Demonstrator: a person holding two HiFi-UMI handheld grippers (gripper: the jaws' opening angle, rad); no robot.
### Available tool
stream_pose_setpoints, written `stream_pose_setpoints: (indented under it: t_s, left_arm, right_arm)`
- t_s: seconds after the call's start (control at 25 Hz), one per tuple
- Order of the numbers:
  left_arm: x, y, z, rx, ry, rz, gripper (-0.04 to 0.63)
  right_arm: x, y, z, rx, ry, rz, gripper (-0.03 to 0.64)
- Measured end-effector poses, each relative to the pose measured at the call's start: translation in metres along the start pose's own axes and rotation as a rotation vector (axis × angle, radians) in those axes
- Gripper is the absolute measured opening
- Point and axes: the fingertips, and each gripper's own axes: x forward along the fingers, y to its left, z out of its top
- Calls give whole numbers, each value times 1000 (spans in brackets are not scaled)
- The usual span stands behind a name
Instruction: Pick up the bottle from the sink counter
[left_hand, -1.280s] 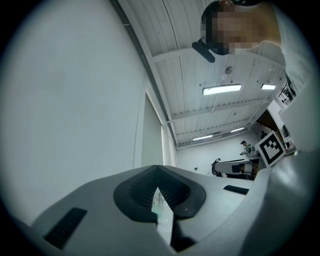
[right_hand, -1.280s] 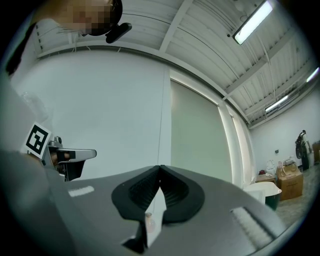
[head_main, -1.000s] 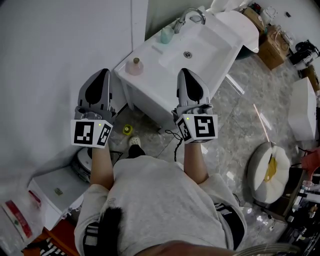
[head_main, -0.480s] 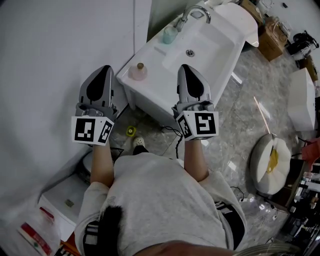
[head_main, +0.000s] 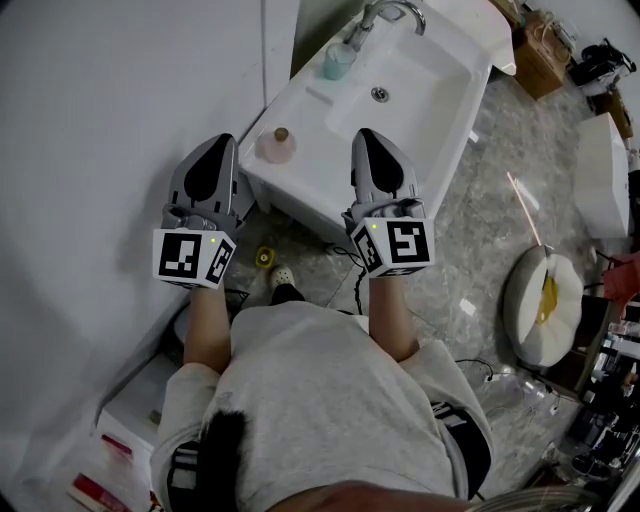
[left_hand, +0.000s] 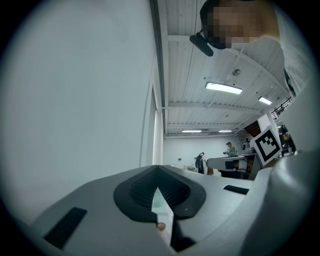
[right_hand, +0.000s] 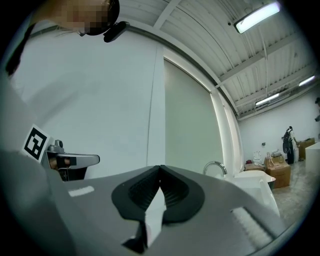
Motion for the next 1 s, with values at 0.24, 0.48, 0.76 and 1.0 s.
stream_pose_setpoints:
  t_s: [0.24,0.48,0.76,1.0]
  left_arm:
    - [9,6,-41,-39,72,-23,8]
    - [22,4,-82,-55,149,-45,8]
    - [38,-5,-130,-81,229,-95,64]
    - [52,-13,-172,-60,296,-112,133]
  right_arm:
    - [4,3,-25,8,51,-19,11]
    - [6,0,-35,9,83,-32,11]
    - [4,-2,-44,-1,109,-50,11]
    - [-4,-11,-56,-5,133,-78,11]
